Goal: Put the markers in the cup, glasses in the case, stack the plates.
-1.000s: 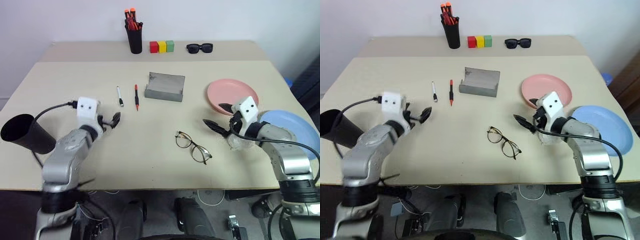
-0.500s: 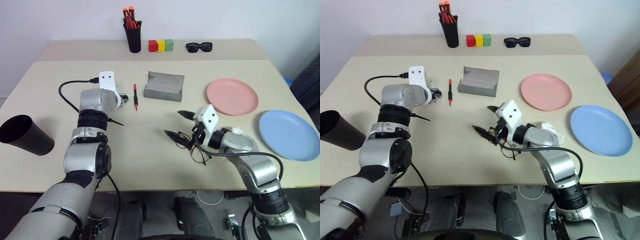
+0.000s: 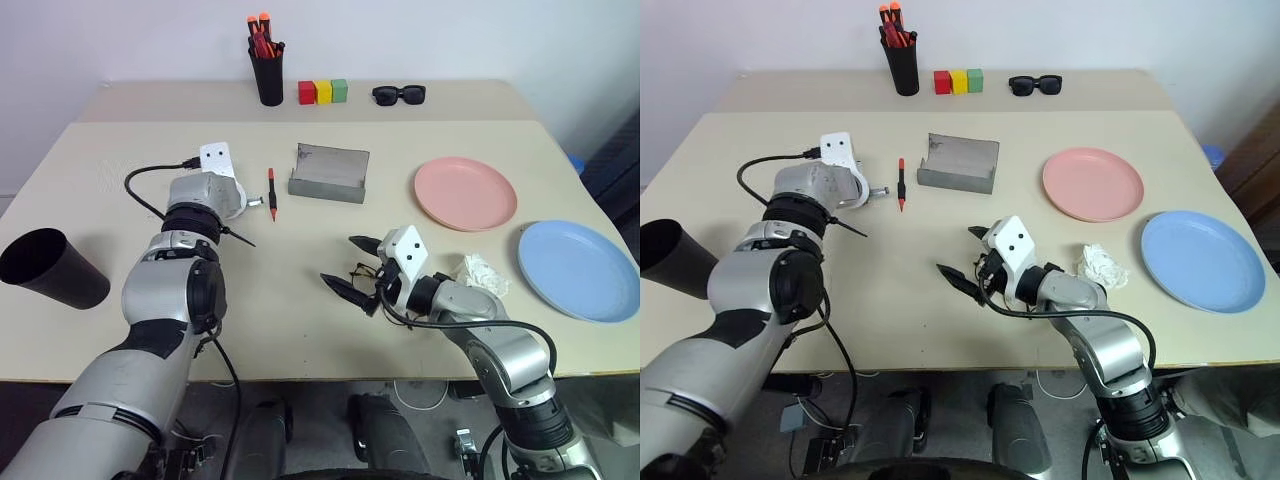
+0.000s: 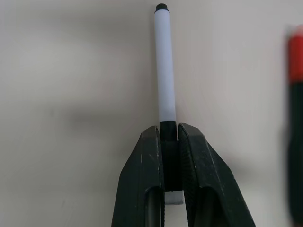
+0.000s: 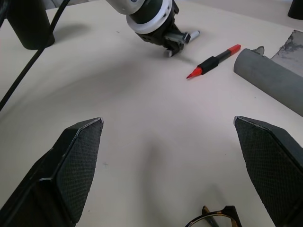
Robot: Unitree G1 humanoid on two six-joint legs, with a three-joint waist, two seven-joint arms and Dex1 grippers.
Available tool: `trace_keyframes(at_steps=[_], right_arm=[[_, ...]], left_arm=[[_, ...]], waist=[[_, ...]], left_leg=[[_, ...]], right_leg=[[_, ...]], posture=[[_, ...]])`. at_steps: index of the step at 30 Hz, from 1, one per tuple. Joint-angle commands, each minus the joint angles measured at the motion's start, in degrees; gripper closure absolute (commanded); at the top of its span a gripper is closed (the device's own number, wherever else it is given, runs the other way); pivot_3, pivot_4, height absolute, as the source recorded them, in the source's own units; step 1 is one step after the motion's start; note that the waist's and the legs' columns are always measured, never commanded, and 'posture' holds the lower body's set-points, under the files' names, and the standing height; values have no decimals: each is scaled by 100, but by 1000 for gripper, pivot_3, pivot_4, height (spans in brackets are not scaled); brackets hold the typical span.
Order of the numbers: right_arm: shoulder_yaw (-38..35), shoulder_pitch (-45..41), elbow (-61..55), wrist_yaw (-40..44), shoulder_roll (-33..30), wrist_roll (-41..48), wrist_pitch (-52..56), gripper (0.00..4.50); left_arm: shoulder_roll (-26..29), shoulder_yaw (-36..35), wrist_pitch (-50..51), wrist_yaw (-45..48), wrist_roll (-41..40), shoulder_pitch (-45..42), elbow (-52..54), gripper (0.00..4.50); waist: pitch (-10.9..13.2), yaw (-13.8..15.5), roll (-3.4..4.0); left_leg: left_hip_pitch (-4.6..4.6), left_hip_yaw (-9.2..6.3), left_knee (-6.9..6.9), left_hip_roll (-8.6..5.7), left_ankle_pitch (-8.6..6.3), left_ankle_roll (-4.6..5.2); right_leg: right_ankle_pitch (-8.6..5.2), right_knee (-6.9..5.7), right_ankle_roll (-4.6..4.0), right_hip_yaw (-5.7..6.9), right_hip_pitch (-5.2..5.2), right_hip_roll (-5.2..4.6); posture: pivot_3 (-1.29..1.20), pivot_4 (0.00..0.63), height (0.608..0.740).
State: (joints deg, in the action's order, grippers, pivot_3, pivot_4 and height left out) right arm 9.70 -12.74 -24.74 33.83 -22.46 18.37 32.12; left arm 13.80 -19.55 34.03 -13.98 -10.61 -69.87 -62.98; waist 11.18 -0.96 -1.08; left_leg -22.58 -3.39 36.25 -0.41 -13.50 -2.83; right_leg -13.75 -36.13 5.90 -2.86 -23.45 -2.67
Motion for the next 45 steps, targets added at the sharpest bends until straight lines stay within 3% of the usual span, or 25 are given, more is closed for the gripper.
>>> trace_keyframes(at_steps=[1, 6, 10, 18, 31, 45], right_arm=[[-2, -63, 46, 180, 99, 197, -124, 0], [45, -63, 129, 688, 279, 678, -202, 0], [10, -212, 187, 909, 621, 1206, -82, 0], [16, -454, 376, 1061, 866, 1674, 115, 0], [82, -581, 529, 1260, 906, 2166, 667, 0], [-91, -902, 246, 1124, 1049, 2526, 777, 0]], left_arm=[[80, 367, -1570, -439, 540, 427, 1401, 4466], [-40, 24, -2175, -165, 86, 1679, 4029, 4466], [112, -45, -1714, -604, 609, 2972, 6200, 4466], [272, -731, -679, -1109, 1020, 4037, 8583, 4466], [-811, -669, 45, -1746, 1985, 5328, 10080, 4466], [-556, -1195, -542, -1457, 1866, 5506, 9182, 4466]], waist=[[3, -8, -4], [4, 14, -8], [3, -23, -6], [-8, 30, -26], [-10, 5, -30], [-11, 3, -32]], left_leg=[[-1, 1, -1, 1, 0, -1], [-7, 1, -9, 5, 1, -6], [-2, 7, -9, 5, 0, -5], [2, -5, 13, 9, 3, -7], [9, -4, 9, 10, 2, -6], [9, -3, 8, 10, 2, -6]], right_leg=[[1, 0, -1, -1, -2, 0], [4, -3, -5, -3, -12, -1], [4, -2, -5, -8, -9, -3], [5, -4, -9, 2, 10, 6], [4, -2, -11, 2, 13, 10], [3, 0, -13, 2, 13, 10]], posture=[[0, 150, 740], [0, 150, 740], [0, 150, 740], [0, 150, 740], [0, 150, 740], [0, 150, 740]])
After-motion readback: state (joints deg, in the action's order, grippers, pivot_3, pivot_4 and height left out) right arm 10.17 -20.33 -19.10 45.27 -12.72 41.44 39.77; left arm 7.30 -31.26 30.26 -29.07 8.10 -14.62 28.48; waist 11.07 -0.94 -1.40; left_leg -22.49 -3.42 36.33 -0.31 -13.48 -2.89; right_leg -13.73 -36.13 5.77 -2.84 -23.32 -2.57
